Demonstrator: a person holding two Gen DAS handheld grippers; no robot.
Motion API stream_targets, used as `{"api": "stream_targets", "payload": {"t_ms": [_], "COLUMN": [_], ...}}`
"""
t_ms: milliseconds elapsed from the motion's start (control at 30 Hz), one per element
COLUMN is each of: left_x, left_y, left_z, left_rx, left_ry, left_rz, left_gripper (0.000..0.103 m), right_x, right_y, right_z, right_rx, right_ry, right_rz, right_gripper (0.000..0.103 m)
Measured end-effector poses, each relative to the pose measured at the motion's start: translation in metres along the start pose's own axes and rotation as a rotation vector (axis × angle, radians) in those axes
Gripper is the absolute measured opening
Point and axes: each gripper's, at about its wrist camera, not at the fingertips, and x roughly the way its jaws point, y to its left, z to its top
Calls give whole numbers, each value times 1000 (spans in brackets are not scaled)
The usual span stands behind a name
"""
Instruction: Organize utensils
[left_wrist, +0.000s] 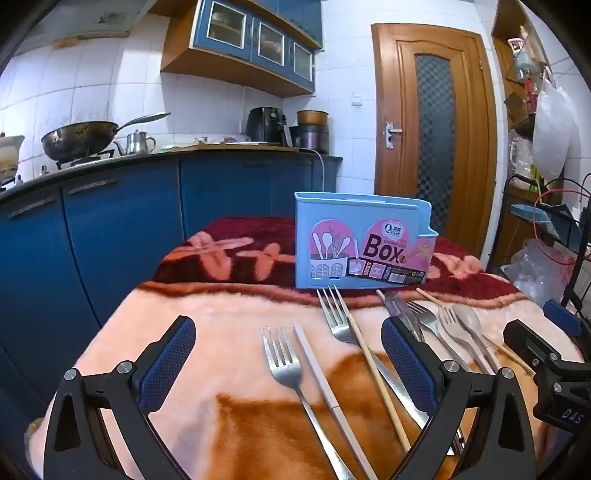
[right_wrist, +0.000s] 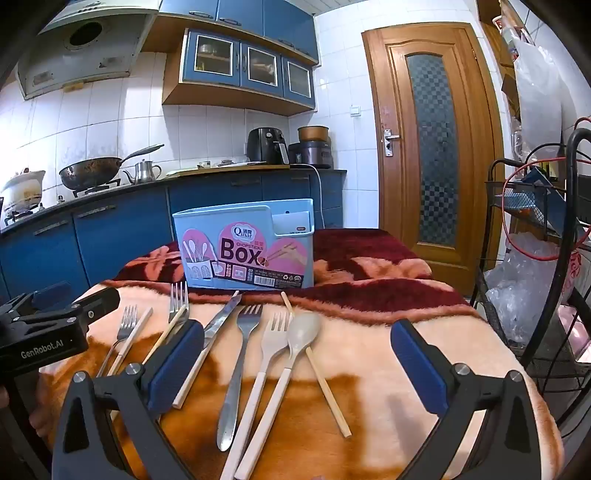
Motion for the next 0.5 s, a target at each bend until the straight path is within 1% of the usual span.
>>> {"api": "stream_targets", "payload": {"t_ms": [500], "left_x": [-1], "left_y": [0], "left_z": [1], "left_rx": [-3], "left_ry": [5], "left_rz": [-1], "left_gripper": [100], "right_x": [-1], "right_y": [-1], "right_z": [0], "right_rx": [-1], "right_ry": [2], "right_rz": [1], "right_gripper": [103]}}
